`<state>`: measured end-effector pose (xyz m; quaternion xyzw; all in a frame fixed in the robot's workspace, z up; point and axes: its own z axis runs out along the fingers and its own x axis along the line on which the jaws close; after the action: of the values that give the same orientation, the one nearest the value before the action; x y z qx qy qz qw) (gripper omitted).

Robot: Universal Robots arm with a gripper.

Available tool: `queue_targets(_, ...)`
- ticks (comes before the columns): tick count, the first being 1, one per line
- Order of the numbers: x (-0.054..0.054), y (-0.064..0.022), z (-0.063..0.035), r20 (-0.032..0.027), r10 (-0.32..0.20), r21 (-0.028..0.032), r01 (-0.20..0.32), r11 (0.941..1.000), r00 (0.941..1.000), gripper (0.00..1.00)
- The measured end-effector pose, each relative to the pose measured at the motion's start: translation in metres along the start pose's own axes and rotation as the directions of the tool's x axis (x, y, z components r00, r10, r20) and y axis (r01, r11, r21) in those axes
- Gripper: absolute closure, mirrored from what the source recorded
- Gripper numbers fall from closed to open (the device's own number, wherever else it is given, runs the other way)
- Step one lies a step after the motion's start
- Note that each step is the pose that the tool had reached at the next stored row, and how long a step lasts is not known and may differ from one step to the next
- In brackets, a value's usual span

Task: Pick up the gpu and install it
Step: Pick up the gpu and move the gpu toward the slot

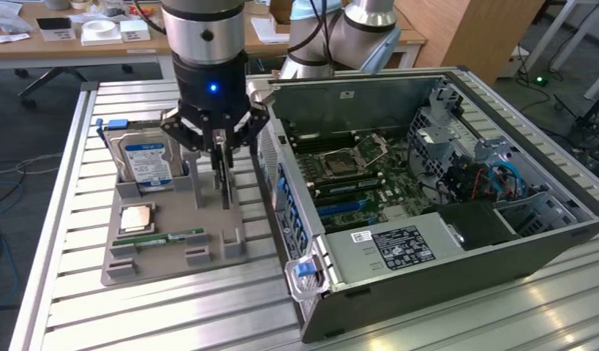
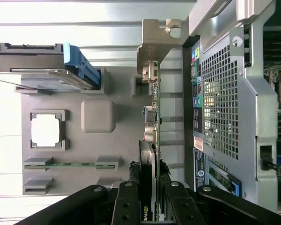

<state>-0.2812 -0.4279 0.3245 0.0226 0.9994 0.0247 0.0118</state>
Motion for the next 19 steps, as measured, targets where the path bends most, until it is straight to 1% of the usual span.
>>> queue_targets(12,-0.001,0.0021,-0.0419,0.0,0.0,0.0001,0.0,1.0,1.0,0.74)
queue_targets(19,-0.001,0.003,-0.059,0.0,0.0,0.0,0.0,1.0,1.0,0.74)
